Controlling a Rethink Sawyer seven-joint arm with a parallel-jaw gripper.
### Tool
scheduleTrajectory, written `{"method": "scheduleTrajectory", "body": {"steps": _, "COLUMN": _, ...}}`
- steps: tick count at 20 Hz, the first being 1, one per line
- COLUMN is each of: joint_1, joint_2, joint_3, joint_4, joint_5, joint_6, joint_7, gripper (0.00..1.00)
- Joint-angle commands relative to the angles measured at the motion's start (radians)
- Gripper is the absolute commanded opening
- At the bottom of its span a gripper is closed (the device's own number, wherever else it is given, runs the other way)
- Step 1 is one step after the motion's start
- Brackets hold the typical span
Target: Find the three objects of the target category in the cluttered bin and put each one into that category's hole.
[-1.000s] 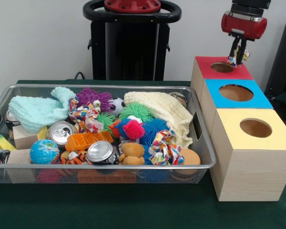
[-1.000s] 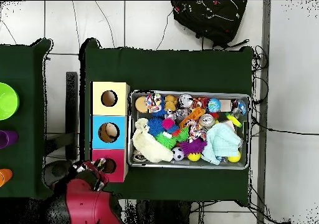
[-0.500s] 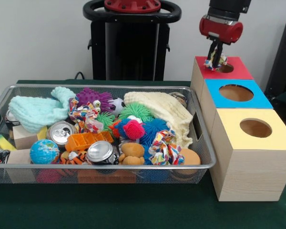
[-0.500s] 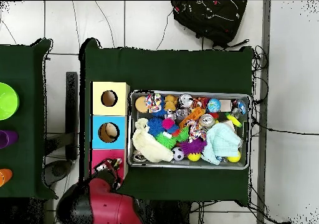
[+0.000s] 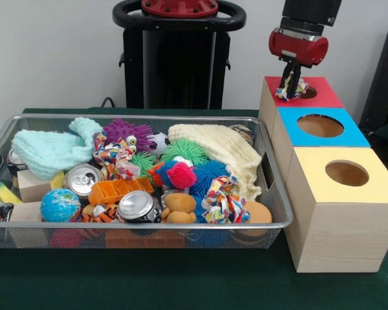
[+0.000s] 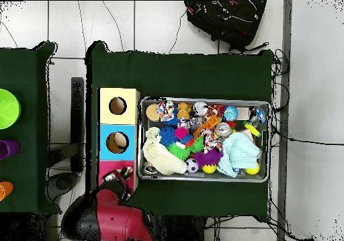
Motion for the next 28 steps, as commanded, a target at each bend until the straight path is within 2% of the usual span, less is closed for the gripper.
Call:
{"method": "scheduleTrajectory", "body": {"steps": 1, "joint_1": 0.024, "joint_2": 0.063, "joint_3": 0.011, "joint_4": -0.117, "joint_5": 0.072, "joint_6": 0.173, "joint_7": 0.131, "gripper": 0.00}}
{"method": "scheduleTrajectory", "body": {"steps": 3, "joint_1": 0.025, "joint_2": 0.061, "joint_3": 0.006, "joint_4": -0.135, "joint_5": 0.072, "joint_6": 0.197, "joint_7": 0.128, "gripper": 0.00}}
{"method": "scheduleTrajectory", "body": {"steps": 13, "joint_1": -0.009, "joint_2": 0.069, "joint_3": 0.029, "joint_4": -0.134, "joint_5": 0.062, "joint_6": 0.173, "joint_7": 0.118, "gripper": 0.00}}
{"method": "scheduleTrajectory", "body": {"steps": 17, "joint_1": -0.006, "joint_2": 0.001, "joint_3": -0.012, "joint_4": -0.184, "joint_5": 0.050, "joint_6": 0.325, "joint_7": 0.100, "gripper": 0.00}}
{"method": "scheduleTrajectory", "body": {"steps": 21, "joint_1": -0.049, "joint_2": -0.087, "joint_3": -0.020, "joint_4": -0.226, "joint_5": 0.018, "joint_6": 0.470, "joint_7": 0.058, "gripper": 0.00}}
{"method": "scheduleTrajectory", "body": {"steps": 25, "joint_1": -0.098, "joint_2": -0.111, "joint_3": -0.017, "joint_4": -0.262, "joint_5": -0.009, "joint_6": 0.524, "joint_7": 0.015, "gripper": 0.00}}
{"method": "scheduleTrajectory", "body": {"steps": 28, "joint_1": -0.151, "joint_2": -0.095, "joint_3": -0.004, "joint_4": -0.285, "joint_5": -0.033, "joint_6": 0.515, "joint_7": -0.027, "gripper": 0.00}}
